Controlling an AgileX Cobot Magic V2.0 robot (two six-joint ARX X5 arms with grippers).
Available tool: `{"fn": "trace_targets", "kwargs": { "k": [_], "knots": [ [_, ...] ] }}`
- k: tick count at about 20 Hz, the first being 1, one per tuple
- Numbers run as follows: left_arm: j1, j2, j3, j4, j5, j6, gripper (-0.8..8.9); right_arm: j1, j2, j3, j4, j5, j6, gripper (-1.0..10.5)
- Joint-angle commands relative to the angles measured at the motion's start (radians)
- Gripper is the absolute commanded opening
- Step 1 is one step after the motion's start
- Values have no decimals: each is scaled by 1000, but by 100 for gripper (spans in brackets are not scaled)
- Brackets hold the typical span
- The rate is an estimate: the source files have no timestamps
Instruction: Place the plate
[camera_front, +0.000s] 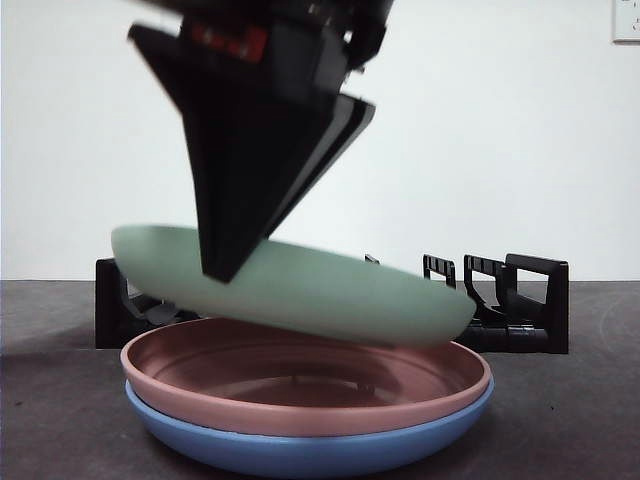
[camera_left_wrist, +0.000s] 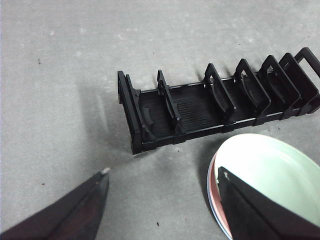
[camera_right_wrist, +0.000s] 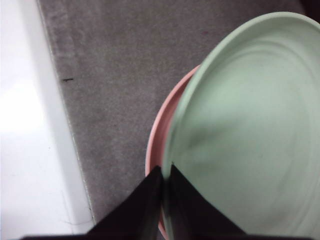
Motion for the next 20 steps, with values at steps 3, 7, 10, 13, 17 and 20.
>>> {"fn": "trace_targets", "kwargs": {
  "k": [3, 7, 10, 13, 17, 20],
  "knots": [
    [-1, 6, 6, 8, -3, -3, 344, 16, 50, 9, 11, 3, 36, 14],
    [0, 6, 6, 10, -3, 0, 344, 17, 72, 8, 12, -3, 46, 14],
    [0, 6, 6, 10, -3, -1, 344, 16, 82, 8, 9, -8, 67, 14],
    [0, 6, 6, 10, -3, -1, 344, 16, 82, 8, 11, -35, 68, 54],
    [0, 6, 6, 12, -3, -1, 344, 16, 76, 16, 8, -50, 113, 190],
    [0, 6, 6, 12, -3, -1, 344, 12, 3, 40, -12, -4, 113, 241]
  ]
}}
